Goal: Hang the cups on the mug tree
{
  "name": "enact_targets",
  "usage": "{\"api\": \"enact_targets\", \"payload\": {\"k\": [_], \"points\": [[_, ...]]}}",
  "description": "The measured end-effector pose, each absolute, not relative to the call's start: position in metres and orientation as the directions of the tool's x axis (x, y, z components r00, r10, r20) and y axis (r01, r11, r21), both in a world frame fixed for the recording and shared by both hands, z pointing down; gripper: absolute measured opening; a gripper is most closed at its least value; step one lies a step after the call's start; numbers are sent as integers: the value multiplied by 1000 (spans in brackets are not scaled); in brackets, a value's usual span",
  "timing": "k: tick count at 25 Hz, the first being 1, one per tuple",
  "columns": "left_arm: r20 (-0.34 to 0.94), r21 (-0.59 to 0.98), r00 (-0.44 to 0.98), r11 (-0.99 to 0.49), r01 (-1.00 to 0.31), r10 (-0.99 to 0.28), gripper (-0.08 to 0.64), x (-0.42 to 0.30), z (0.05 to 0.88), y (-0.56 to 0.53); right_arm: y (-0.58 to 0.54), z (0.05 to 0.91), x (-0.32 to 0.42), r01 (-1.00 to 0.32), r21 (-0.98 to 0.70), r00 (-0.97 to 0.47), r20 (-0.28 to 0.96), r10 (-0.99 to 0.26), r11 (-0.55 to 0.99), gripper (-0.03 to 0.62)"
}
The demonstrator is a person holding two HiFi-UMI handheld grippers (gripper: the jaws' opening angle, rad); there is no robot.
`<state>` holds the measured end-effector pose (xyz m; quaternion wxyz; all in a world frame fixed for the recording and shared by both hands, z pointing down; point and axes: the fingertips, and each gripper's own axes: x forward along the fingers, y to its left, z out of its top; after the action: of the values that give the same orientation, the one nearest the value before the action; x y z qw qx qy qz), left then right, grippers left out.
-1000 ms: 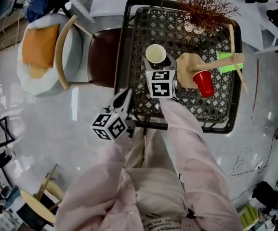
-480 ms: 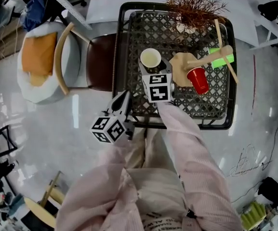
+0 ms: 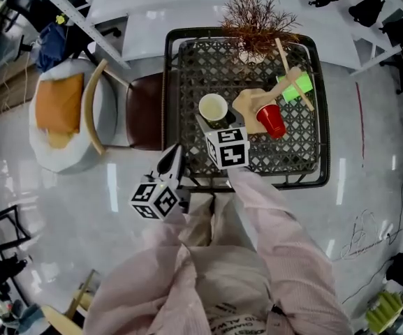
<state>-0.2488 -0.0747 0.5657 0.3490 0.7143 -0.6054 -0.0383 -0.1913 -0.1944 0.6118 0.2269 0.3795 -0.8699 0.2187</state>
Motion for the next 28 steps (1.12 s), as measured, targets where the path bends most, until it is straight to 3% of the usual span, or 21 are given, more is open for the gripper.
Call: {"api": "enact_targets", "payload": {"k": [14,28], "points": [[290,541,306,-109,-834,-907,-2,-229,518,-79,-183,549,-165,-748,-432,-663,460,-591,503,285],[234,520,337,-175,-836,-912,-2,-222,487,-93,-187,506,-148,-581,-720,-758,309,-574,379,284]]}}
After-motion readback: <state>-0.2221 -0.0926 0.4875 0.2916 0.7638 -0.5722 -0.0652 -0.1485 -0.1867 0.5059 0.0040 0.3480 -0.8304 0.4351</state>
